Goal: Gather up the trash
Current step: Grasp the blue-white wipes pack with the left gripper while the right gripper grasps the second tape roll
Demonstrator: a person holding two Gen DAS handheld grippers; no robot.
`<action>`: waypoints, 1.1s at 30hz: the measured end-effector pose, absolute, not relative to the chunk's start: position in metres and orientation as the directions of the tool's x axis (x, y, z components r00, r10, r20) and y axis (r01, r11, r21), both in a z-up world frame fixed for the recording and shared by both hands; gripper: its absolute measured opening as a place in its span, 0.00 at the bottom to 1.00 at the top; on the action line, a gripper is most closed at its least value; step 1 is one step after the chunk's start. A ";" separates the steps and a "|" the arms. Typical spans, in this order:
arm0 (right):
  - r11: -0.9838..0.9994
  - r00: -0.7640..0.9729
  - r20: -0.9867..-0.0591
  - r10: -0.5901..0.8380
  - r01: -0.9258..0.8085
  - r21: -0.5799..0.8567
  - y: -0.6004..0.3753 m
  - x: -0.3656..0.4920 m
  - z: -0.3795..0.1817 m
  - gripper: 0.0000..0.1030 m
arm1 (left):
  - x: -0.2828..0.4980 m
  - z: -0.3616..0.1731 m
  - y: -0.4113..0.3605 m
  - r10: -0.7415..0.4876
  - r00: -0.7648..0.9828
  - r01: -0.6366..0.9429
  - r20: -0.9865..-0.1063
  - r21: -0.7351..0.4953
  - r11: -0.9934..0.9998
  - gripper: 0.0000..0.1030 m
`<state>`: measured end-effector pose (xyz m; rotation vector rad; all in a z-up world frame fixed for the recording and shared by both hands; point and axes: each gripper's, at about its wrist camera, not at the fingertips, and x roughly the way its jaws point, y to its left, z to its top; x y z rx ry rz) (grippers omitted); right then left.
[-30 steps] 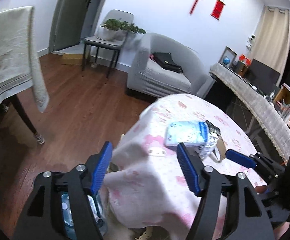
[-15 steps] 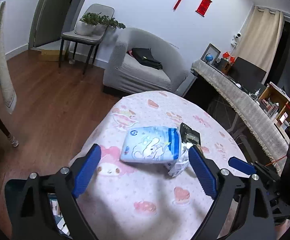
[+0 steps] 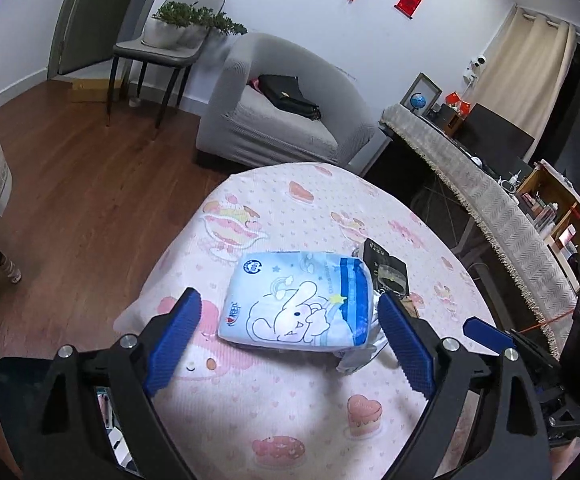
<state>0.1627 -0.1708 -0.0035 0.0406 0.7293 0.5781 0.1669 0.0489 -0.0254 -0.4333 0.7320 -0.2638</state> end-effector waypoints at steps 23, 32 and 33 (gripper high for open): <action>0.838 0.548 -0.685 0.480 -0.518 0.173 -0.140 0.187 -0.022 0.77 | 0.171 -0.028 0.051 -0.396 0.710 0.086 -0.582 -0.487 0.869 0.70; 0.858 0.529 -0.714 0.459 -0.473 0.202 -0.139 0.203 -0.030 0.59 | 0.159 -0.019 0.073 -0.373 0.743 0.066 -0.556 -0.493 0.867 0.70; 0.859 0.523 -0.721 0.455 -0.472 0.199 -0.137 0.204 -0.032 0.57 | 0.158 -0.019 0.076 -0.370 0.744 0.063 -0.557 -0.492 0.868 0.70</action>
